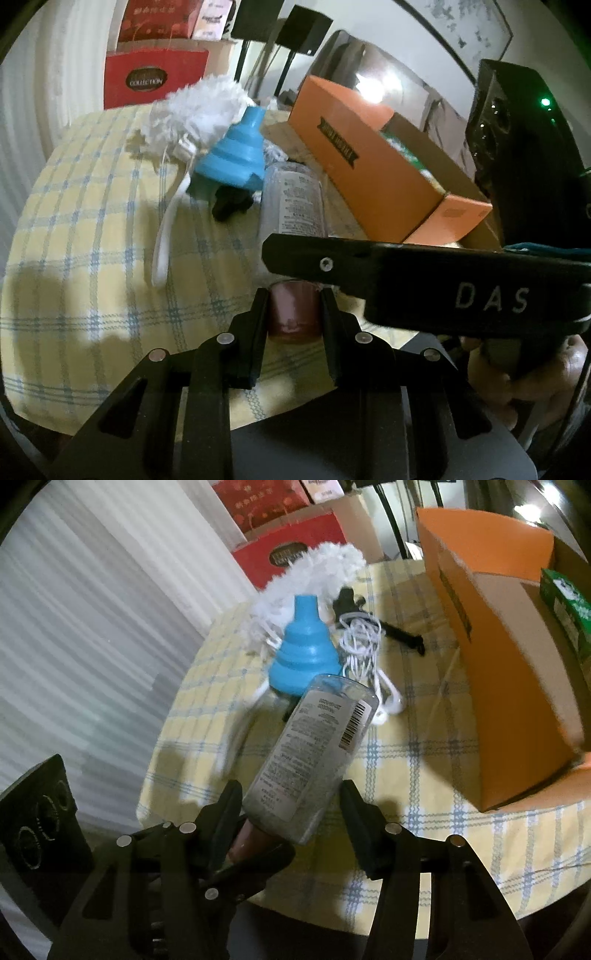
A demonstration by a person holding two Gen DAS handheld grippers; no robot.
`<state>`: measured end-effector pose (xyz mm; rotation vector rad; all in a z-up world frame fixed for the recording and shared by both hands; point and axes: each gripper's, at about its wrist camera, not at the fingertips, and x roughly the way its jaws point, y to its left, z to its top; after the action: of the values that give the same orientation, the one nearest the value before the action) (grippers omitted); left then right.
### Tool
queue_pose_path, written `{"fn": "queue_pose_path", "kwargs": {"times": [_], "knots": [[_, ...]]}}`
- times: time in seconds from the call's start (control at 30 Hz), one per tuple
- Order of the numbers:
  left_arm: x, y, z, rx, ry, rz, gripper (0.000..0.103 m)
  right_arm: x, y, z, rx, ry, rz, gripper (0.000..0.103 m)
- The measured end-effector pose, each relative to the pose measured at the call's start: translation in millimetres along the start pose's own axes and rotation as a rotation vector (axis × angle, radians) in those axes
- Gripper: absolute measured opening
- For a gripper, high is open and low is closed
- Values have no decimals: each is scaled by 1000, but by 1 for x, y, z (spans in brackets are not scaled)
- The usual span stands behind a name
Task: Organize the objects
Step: 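Grasp the clear bottle with pink cap with the right gripper, lift, then lower the held bottle into the orange box and open the right gripper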
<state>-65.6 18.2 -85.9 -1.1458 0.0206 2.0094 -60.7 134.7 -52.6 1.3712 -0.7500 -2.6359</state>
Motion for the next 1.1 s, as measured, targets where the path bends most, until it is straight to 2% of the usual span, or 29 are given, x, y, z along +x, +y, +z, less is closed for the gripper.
{"fn": "queue_pose_path", "kwargs": {"times": [0.07,0.57,0.87,1.1], "knots": [[-5,-3,5,-5,-12,-1,25,-9,3,3,-3,-22,6,50],[-23,-37,39,20,-81,-21,25,-58,4,22,-11,-130,-5,50],[-18,-75,70,70,-100,-54,25,-98,-15,39,3,-206,-37,50],[1,-111,85,112,-84,-71,25,-125,-44,44,44,-246,-59,50]]}}
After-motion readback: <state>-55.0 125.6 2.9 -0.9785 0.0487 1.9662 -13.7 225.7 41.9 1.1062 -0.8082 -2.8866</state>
